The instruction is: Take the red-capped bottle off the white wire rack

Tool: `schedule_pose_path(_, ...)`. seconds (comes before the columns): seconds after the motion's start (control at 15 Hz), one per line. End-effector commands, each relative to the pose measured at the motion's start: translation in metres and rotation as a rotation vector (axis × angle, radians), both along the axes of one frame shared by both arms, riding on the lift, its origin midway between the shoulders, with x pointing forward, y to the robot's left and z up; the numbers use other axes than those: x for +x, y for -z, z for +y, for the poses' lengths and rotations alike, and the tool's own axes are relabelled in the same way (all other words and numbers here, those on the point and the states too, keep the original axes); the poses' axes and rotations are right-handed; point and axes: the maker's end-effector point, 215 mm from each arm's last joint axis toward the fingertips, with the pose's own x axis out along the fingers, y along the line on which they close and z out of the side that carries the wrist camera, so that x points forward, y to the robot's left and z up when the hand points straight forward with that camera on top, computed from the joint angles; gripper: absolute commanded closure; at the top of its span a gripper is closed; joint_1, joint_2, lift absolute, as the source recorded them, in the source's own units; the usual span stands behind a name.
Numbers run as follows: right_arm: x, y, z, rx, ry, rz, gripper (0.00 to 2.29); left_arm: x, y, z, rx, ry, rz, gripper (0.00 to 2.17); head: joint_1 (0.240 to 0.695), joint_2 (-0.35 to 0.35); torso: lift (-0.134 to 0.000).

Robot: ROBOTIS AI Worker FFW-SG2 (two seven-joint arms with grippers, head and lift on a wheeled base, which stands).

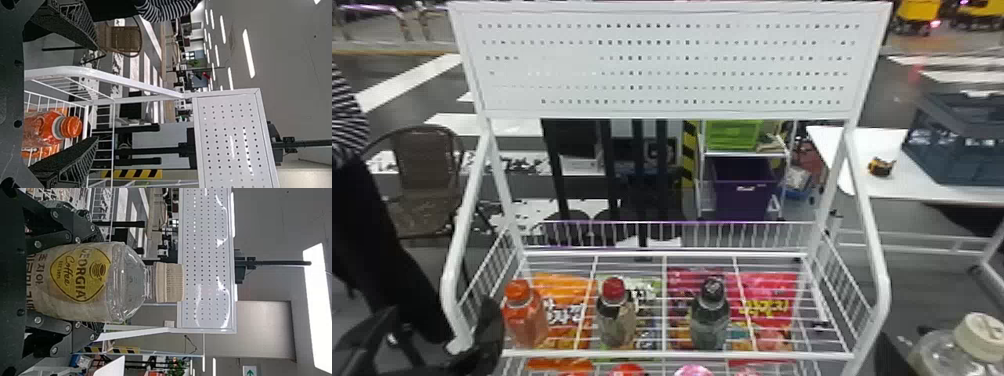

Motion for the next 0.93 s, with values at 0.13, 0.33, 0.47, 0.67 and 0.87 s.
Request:
schedule_pose_path(0.13, 0.000, -0.001, 0.000, 0.000, 0.000, 0.000, 1.38, 0.000, 0.000, 0.000, 0.001, 0.000, 0.001, 0.08, 0.499, 0.000, 0.000)
schedule_pose_path(0.33, 0.000, -0.002, 0.000, -0.001, 0.000, -0.003, 1.38, 0.000, 0.001, -0.002, -0.002, 0.003, 0.006, 0.08, 0.499, 0.000, 0.000)
schedule_pose_path(0.47, 0.000, -0.002, 0.001, 0.000, -0.001, -0.003, 1.38, 0.000, 0.002, -0.001, -0.001, 0.002, 0.008, 0.08, 0.499, 0.000, 0.000)
schedule_pose_path(0.67, 0.000, 0.000, 0.000, -0.001, 0.000, 0.000, 1.38, -0.004, 0.022, -0.012, 0.001, 0.000, 0.036, 0.08, 0.499, 0.000, 0.000)
schedule_pose_path(0.87, 0.001, 0.002, 0.000, -0.002, 0.001, 0.004, 1.38, -0.011, 0.077, -0.055, -0.057, 0.056, 0.031, 0.08, 0.499, 0.000, 0.000)
